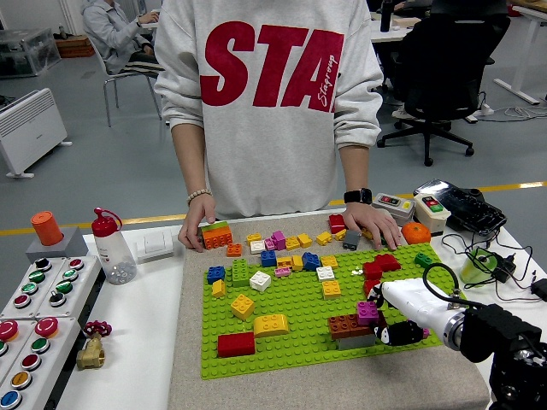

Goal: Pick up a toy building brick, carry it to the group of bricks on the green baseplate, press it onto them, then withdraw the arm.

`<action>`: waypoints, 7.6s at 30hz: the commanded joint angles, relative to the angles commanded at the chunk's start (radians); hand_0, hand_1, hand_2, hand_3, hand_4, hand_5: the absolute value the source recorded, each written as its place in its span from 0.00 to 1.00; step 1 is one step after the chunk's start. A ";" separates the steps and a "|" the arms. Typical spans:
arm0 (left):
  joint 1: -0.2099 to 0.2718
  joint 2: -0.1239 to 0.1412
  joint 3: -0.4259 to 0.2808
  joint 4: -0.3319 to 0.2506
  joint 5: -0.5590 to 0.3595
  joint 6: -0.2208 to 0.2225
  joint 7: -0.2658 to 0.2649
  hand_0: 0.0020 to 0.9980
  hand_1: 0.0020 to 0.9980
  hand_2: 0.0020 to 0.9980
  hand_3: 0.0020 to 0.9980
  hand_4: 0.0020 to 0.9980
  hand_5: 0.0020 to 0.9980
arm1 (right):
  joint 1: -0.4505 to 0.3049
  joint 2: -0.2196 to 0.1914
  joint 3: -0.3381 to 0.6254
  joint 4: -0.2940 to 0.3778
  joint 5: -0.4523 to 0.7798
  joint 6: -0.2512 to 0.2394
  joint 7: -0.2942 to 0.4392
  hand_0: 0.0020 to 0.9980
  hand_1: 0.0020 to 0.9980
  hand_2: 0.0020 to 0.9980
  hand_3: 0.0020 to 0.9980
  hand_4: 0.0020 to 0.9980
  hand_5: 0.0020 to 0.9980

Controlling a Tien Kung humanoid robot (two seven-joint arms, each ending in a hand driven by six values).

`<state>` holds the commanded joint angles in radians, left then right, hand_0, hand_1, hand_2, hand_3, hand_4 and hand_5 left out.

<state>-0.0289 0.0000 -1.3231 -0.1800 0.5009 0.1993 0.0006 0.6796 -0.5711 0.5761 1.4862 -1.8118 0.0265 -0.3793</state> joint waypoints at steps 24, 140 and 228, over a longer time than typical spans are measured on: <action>-0.006 0.000 0.005 0.000 -0.011 -0.001 -0.002 0.75 0.75 0.84 0.70 0.49 1.00 | 0.003 -0.004 -0.003 -0.008 -0.006 0.015 0.008 0.78 0.67 0.68 0.60 0.50 0.26; 0.014 0.000 -0.026 0.000 0.039 0.008 0.016 0.73 0.74 0.82 0.70 0.49 1.00 | -0.176 -0.079 0.158 0.125 -0.019 -0.190 0.350 0.61 0.66 0.62 0.54 0.00 0.06; 0.006 0.000 -0.016 0.000 0.031 0.006 0.017 0.73 0.74 0.82 0.70 0.49 1.00 | -0.141 -0.046 0.059 0.047 -0.027 -0.141 0.363 0.62 0.65 0.63 0.55 0.04 0.01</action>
<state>-0.0228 0.0000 -1.3387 -0.1800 0.5317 0.2050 0.0177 0.5383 -0.6168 0.6348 1.5329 -1.8391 -0.1146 -0.0162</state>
